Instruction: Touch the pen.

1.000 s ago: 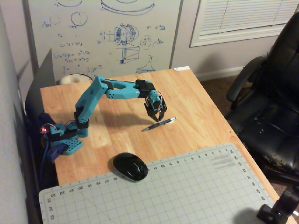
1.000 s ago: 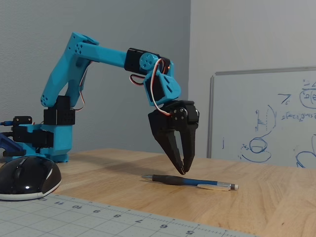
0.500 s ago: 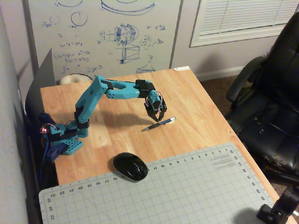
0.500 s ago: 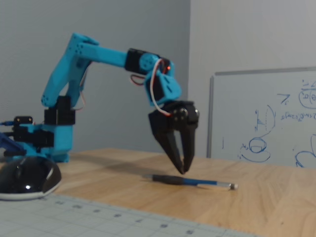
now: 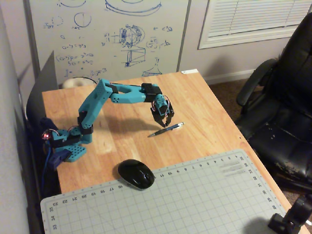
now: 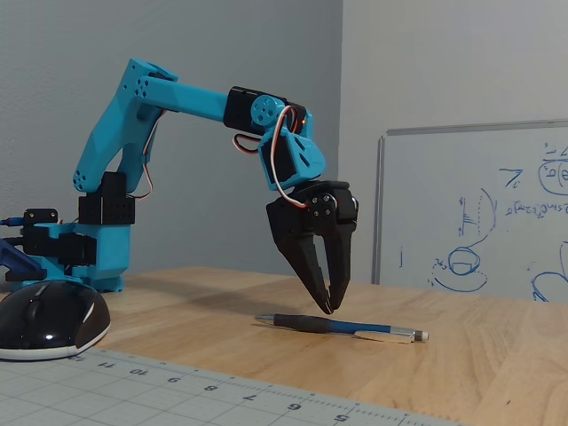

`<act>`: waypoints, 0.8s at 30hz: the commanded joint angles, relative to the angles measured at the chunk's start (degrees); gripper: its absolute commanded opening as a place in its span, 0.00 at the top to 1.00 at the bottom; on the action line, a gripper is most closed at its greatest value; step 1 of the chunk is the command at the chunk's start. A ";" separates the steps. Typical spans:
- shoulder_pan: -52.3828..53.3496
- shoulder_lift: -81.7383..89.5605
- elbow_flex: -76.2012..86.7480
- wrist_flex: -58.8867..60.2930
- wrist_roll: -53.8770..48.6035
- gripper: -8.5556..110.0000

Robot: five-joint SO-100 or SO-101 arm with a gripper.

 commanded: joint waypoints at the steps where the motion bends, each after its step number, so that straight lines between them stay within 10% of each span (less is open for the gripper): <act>1: 0.53 2.02 -4.31 -0.18 -0.09 0.92; 24: 3.25 0.09 -4.48 -0.18 -4.48 0.92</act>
